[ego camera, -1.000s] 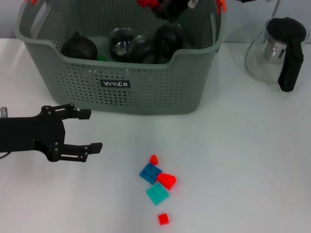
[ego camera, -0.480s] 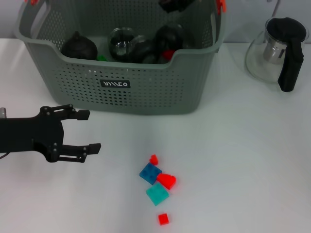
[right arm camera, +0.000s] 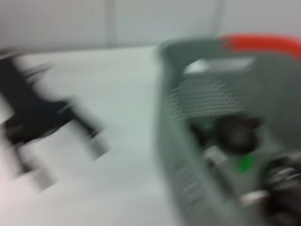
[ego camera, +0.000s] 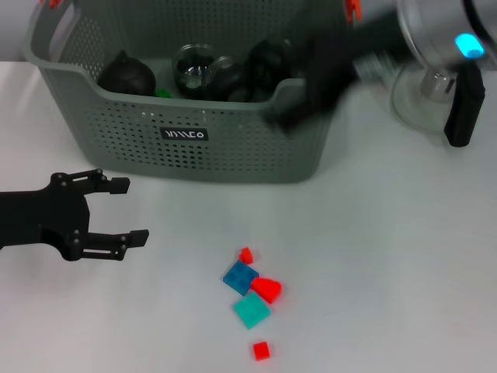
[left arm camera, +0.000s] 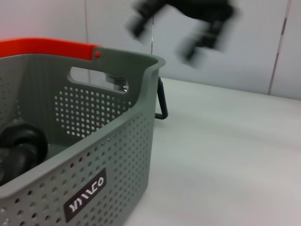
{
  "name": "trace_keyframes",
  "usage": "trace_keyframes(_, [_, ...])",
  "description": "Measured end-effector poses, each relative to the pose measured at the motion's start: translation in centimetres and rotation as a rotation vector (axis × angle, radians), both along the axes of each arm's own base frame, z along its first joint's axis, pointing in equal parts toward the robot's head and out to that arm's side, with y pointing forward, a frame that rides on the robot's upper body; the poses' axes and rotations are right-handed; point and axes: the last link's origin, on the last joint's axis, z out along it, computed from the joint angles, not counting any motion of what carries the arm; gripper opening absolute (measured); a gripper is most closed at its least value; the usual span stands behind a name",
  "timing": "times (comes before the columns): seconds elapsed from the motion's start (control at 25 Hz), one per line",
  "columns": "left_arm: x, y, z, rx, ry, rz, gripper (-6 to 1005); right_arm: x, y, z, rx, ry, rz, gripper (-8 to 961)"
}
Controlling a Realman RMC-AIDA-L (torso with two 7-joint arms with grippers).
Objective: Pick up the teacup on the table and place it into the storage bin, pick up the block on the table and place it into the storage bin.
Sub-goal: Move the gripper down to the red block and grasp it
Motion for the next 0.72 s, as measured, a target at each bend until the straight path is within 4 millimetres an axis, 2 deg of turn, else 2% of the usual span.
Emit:
trace_keyframes(0.16, [-0.2,-0.1,0.2,0.016,-0.006,0.011,905,2.8,-4.0,-1.2,-0.199,-0.075,-0.019,899])
trace_keyframes(0.28, [-0.3,-0.1,0.2,0.019,-0.007,0.015,905,3.9,-5.9,-2.8,-0.291,-0.137,-0.028,918])
trace_keyframes(0.44, [-0.3,0.0,0.2,0.021,-0.007,0.022,905,3.8,-7.2,-5.2,-0.367,-0.214,-0.005,938])
trace_keyframes(0.72, [-0.5,0.0,0.0,0.022,-0.011,0.033,905,2.4,-7.9,-9.0,-0.454,-0.332,0.062,928])
